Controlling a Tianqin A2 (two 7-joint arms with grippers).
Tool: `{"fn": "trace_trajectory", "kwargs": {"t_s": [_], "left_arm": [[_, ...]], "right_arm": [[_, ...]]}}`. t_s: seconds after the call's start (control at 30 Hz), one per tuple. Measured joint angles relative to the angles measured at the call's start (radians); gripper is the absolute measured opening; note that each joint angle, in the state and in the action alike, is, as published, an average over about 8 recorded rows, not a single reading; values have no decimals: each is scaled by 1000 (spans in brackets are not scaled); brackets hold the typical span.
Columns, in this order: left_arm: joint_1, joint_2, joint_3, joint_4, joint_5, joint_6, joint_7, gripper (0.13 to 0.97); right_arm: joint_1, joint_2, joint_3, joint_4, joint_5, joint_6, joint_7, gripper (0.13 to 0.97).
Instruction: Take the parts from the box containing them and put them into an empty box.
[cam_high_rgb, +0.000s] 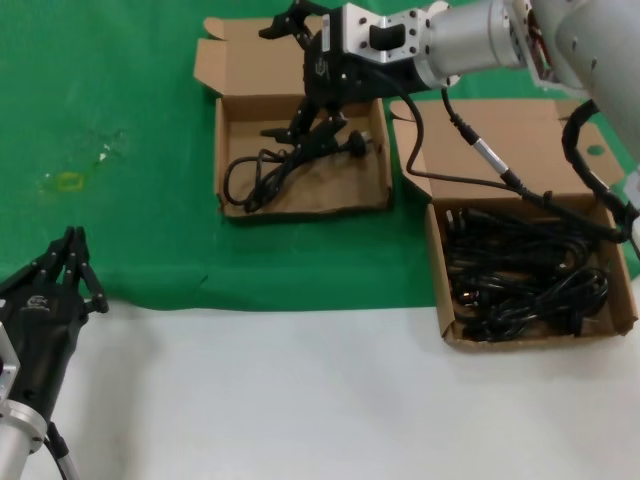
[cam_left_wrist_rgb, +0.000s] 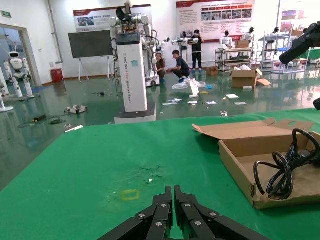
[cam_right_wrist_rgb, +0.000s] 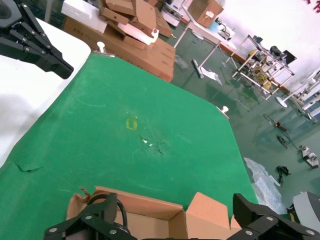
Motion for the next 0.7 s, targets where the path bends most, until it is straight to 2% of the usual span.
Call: {"fn": "trace_trajectory", "kwargs": {"t_s": [0.07, 0.2, 0.37, 0.5, 0.7], "left_arm": [[0, 0, 0, 0, 0, 0, 0, 156], [0, 0, 0, 0, 0, 0, 0, 164], [0, 0, 0, 0, 0, 0, 0, 221], [0, 0, 0, 0, 0, 0, 0, 255], [0, 0, 0, 0, 0, 0, 0, 377]], "right_arm": [[-5, 1, 3, 5, 0, 3, 2, 747], [-37, 7, 20, 36, -3, 22, 16, 800], [-114, 22, 63, 113, -11, 70, 51, 888], [-190, 36, 106, 190, -18, 117, 86, 914], [-314, 60, 174, 312, -30, 192, 142, 958]]}}
